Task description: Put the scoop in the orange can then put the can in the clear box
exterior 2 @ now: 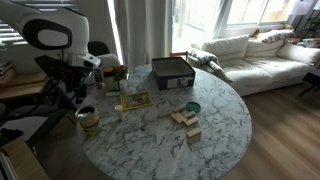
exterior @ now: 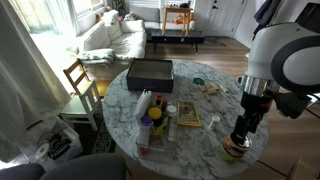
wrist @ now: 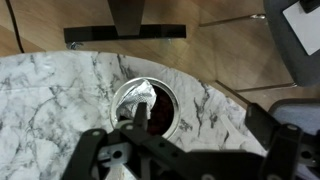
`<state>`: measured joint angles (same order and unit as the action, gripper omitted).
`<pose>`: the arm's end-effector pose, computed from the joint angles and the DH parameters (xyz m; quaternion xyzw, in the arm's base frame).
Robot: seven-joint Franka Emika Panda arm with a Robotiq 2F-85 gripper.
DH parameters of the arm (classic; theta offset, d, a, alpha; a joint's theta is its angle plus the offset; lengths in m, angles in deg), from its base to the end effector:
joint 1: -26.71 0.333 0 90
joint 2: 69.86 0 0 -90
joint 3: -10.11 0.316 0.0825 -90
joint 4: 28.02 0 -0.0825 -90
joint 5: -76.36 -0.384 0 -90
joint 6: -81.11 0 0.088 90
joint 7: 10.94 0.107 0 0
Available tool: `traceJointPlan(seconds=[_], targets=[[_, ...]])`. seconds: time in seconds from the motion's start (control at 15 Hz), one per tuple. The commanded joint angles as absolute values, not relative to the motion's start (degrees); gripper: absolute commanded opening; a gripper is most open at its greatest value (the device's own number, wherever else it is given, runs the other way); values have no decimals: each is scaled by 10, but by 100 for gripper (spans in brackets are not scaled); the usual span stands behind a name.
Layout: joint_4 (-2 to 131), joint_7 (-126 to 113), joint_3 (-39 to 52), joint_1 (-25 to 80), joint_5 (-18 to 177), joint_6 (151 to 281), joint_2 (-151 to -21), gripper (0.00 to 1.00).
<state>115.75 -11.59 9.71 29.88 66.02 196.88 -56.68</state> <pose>0.4109 0.0304 0.3471 -0.9886 0.0196 0.1299 0.0738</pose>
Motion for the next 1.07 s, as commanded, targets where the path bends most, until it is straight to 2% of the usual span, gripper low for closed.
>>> traceJointPlan(seconds=[0.0, 0.53, 0.6, 0.67, 0.73, 1.0], targets=[[1173, -81, 104, 290, 650, 2035, -591, 100], [1184, -14, 108, 289, 653, 2106, -636, 98], [1185, -10, 108, 289, 653, 2109, -638, 91], [1186, -5, 107, 289, 655, 2114, -640, 73], [1188, 0, 108, 289, 658, 2116, -642, 68], [1191, 11, 108, 288, 664, 2122, -648, 37]])
